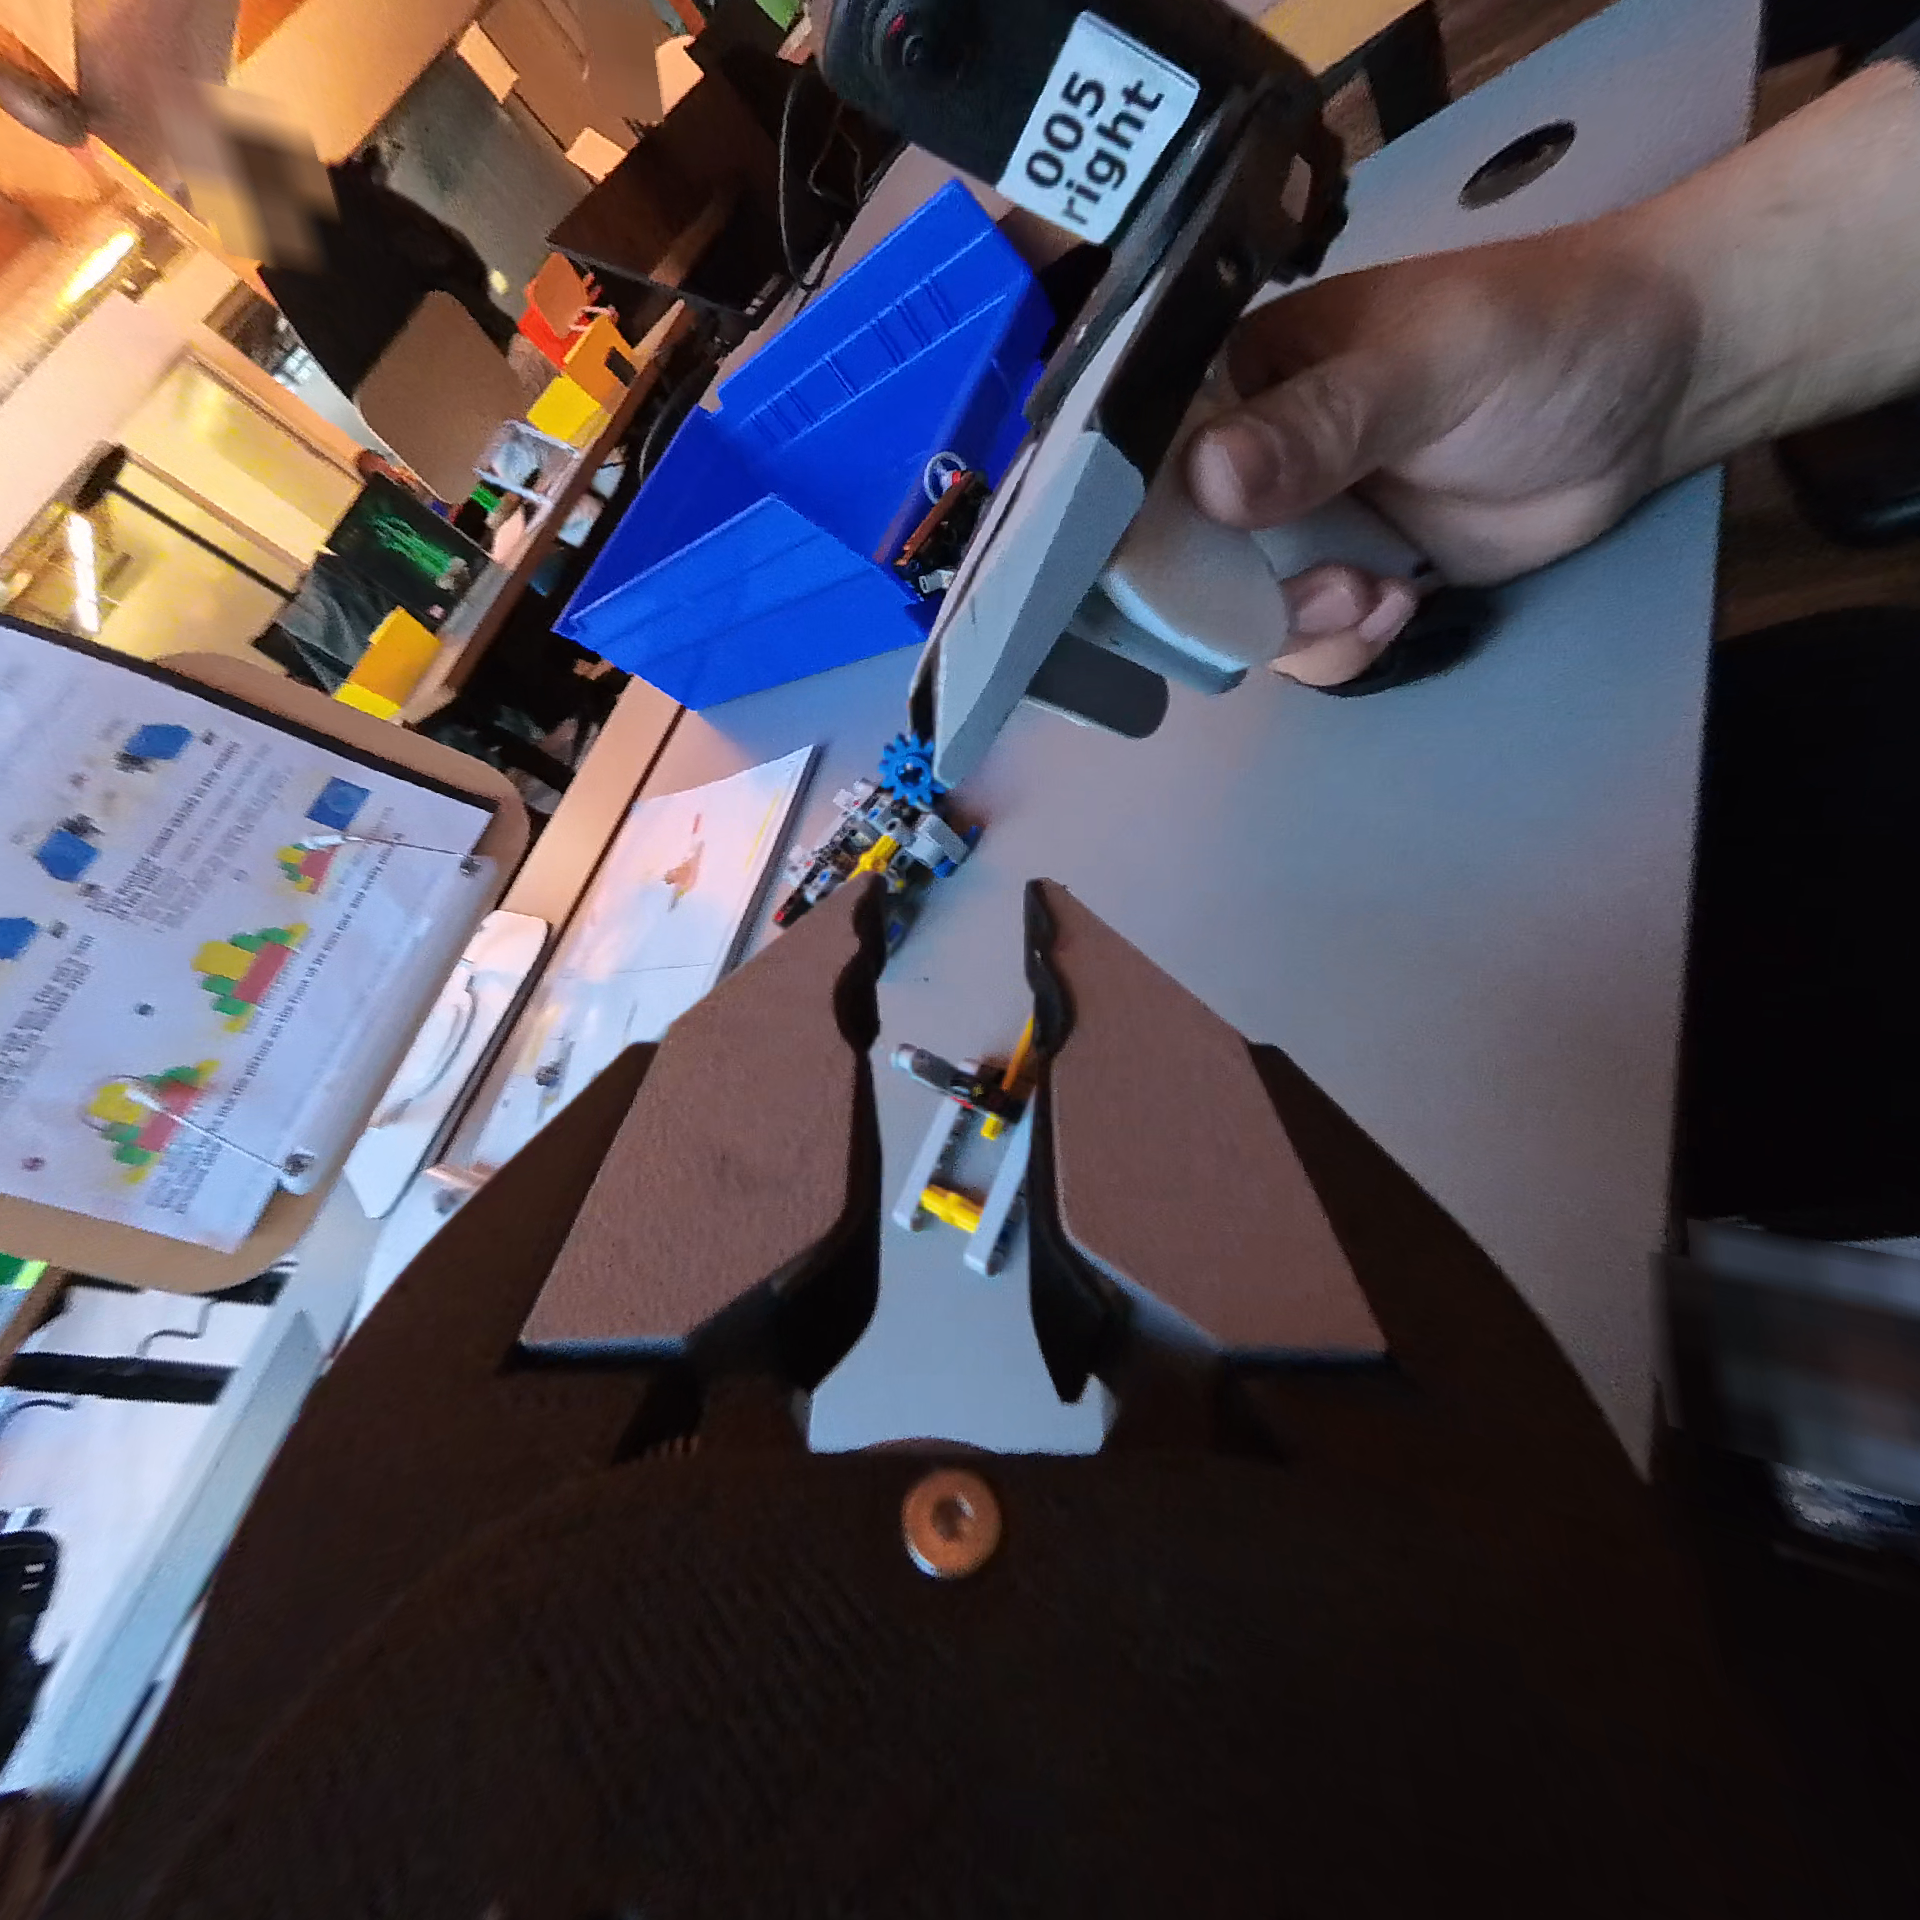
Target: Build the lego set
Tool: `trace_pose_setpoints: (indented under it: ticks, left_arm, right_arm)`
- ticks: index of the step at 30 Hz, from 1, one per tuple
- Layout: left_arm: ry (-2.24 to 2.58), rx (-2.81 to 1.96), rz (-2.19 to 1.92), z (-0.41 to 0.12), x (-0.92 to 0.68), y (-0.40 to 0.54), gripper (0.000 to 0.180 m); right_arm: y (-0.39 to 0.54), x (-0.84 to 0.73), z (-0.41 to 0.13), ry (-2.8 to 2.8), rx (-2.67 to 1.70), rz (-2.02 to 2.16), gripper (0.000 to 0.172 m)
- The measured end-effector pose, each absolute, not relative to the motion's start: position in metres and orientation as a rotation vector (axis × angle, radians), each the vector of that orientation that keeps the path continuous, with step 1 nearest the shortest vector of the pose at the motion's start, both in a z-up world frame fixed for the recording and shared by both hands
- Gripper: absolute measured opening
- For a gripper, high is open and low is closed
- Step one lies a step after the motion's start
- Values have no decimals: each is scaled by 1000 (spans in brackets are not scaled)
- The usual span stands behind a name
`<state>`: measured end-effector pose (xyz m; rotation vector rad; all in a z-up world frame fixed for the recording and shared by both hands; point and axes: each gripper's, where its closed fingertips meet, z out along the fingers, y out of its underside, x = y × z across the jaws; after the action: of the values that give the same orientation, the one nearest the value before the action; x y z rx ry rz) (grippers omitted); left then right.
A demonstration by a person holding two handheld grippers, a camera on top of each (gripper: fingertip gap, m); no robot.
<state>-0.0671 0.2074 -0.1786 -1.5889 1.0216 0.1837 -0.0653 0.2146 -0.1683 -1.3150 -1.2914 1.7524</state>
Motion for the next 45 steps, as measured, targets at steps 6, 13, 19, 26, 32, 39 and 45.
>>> trace_pose_setpoints:
  ticks: [6,13,19,26,32,39,45]
  left_arm:
    - [1094,-1528,275,-175,-66,211,23]
    - [1159,-1483,305,-178,-58,208,21]
    - [1213,-1458,380,-183,-59,206,14]
    - [1237,-1470,350,-190,-60,203,13]
    - [1162,-1545,114,-194,-59,198,11]
    - [1065,-1577,-149,-192,-60,197,11]
    - [937,-1670,-281,-203,-79,207,10]
  right_arm:
    - [208,-66,-170,-1323,-1328,1832,6]
    - [202,-69,-175,-1372,-1375,1904,6]
    - [194,-72,-182,-1441,-1418,1922,6]
    - [189,-74,-188,-1493,-1454,1908,6]
    - [186,-75,-189,-1514,-1441,1869,8]
    - [187,-75,-187,-1499,-1424,1842,10]
    - [203,-79,-186,-1397,-1469,1805,0]
